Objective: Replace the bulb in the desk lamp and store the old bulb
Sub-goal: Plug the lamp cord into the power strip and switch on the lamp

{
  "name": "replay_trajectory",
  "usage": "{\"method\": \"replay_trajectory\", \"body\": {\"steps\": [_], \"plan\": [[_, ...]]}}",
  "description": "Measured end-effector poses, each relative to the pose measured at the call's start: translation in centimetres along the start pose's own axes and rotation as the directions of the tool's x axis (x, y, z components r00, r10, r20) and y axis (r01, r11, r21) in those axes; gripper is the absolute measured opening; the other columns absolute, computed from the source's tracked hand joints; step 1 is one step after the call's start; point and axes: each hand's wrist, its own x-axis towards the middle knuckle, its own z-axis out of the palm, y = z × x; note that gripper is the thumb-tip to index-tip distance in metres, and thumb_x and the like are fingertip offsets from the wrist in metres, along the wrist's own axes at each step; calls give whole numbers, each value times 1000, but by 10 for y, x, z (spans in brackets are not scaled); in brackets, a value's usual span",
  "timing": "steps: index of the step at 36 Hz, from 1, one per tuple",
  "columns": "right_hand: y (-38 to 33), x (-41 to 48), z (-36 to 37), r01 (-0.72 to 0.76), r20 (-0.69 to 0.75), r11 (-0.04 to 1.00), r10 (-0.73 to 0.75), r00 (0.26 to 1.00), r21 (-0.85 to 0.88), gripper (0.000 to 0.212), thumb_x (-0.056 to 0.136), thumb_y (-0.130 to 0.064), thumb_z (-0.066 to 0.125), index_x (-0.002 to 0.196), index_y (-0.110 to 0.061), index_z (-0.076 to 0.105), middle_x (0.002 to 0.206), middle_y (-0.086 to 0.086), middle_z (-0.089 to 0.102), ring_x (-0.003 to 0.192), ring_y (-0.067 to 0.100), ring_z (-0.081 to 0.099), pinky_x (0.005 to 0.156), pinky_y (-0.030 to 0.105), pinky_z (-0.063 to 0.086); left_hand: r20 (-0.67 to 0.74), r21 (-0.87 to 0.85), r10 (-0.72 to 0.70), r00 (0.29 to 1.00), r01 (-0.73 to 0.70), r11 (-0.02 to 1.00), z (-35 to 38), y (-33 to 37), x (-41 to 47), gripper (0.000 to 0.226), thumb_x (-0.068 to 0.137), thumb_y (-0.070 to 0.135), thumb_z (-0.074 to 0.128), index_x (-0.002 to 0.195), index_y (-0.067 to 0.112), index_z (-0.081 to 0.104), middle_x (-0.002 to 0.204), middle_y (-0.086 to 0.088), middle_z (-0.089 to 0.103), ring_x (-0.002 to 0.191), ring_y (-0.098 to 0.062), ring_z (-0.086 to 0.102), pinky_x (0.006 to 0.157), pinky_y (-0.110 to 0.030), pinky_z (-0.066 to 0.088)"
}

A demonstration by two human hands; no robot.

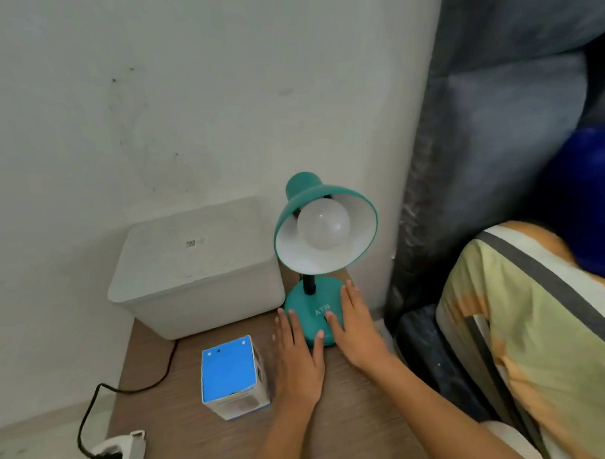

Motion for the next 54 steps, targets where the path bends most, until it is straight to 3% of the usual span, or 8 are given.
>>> {"method": "replay_trajectory", "body": {"steps": [4,9,14,20,37,49,54], "plan": [[7,-1,9,27,-39,998,-30,999,-54,68,97,-42,31,150,-10,1,160,3,-7,147,16,-4,120,31,4,-37,31,17,999,-16,999,6,-9,2,107,68,81,-14,150,14,-2,159,-5,-2,147,-17,2,112,-25,-5],[10,0,10,35,-34,993,-39,999,-111,67,98,-40,29,149,-8,-1,159,5,-9,147,16,-6,119,30,2,-18,65,28,999,-27,997,7,-9,3,91,78,68,-2,150,13,-4,159,-6,-4,147,-17,-1,114,-25,-6],[11,0,10,30,29,998,-28,999,-57,64,99,-35,28,149,-7,-2,159,6,-10,147,16,-8,119,29,0,1,74,48,999,-47,996,8,-12,2,91,78,67,-3,149,11,-6,159,-6,-8,146,-14,-6,115,-26,-8],[14,-2,14,53,4,997,-53,999,-56,65,99,-37,27,149,-11,-4,160,3,-10,147,16,-8,121,36,5,6,65,47,999,-48,997,14,-18,3,90,80,67,0,150,11,-6,159,-7,-6,147,-15,-6,114,-25,-10],[7,-9,10,16,13,998,-16,1000,-59,63,99,-39,23,149,-13,-5,159,-1,-11,146,11,-9,121,35,7,1,53,65,998,-65,996,13,-18,3,89,81,67,1,150,10,-5,159,-8,-6,146,-15,-6,115,-26,-8],[4,-3,19,-42,-112,999,42,993,0,60,97,-35,34,149,-13,13,160,-2,6,146,12,6,119,28,8,9,31,56,998,-56,998,14,-18,4,81,88,61,11,150,13,-7,159,-7,-6,147,-14,-4,117,-27,-5],[2,-1,20,-49,-153,999,47,987,-8,60,95,-33,39,147,-11,18,159,1,13,146,14,11,119,30,13,-25,47,65,998,-64,997,16,-20,4,86,84,65,6,150,11,-1,159,-9,2,147,-17,3,118,-28,-1]]}}
